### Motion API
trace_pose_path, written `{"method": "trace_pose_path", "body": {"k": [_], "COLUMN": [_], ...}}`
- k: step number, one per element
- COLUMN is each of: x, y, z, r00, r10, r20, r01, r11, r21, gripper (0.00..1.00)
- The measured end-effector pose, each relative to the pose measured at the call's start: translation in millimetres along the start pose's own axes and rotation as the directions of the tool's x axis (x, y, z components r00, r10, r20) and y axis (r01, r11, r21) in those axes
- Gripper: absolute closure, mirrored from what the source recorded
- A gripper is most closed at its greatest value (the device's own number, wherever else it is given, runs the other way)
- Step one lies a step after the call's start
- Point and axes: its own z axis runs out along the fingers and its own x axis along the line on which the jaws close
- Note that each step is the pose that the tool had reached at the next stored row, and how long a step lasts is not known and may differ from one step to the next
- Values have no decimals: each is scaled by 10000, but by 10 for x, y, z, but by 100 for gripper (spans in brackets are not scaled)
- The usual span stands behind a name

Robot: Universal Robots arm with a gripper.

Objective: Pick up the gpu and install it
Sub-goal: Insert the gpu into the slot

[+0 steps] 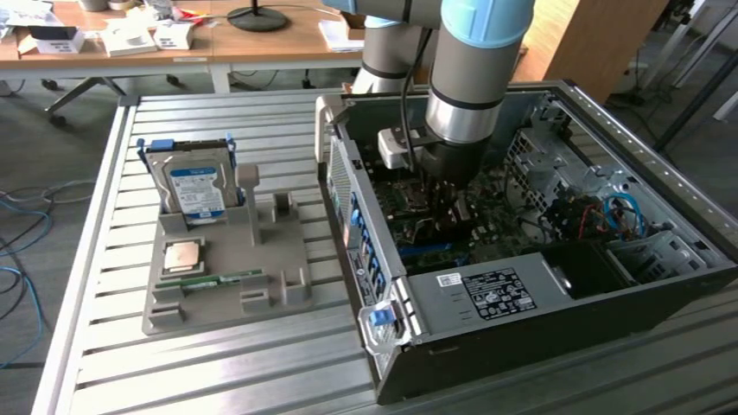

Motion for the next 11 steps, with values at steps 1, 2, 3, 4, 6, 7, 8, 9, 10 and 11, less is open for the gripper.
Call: {"method": "trace_pose_path", "body": {"k": [1, 2, 3, 4, 6, 7, 8, 9, 10, 11], "x": [0, 0, 0, 0, 0, 0, 0, 0, 0, 0], "y": [0, 0, 0, 0, 0, 0, 0, 0, 0, 0], "z": [0, 0, 0, 0, 0, 0, 0, 0, 0, 0], "r00": [10000, 10000, 10000, 10000, 10000, 10000, 10000, 10000, 10000, 10000], "r10": [1, 0, 0, 0, 0, 0, 0, 1, 1, 0], "r20": [0, 0, 0, 0, 0, 0, 0, 0, 0, 0], "r01": [-1, 0, 0, 0, 0, 0, 0, -1, -1, 0], "r11": [10000, 10000, 10000, 10000, 10000, 10000, 10000, 10000, 10000, 10000], "r21": [-1, -2, -2, -2, -2, -2, -2, -2, -2, -2], "gripper": [74, 74, 74, 74, 74, 74, 74, 74, 74, 74]}}
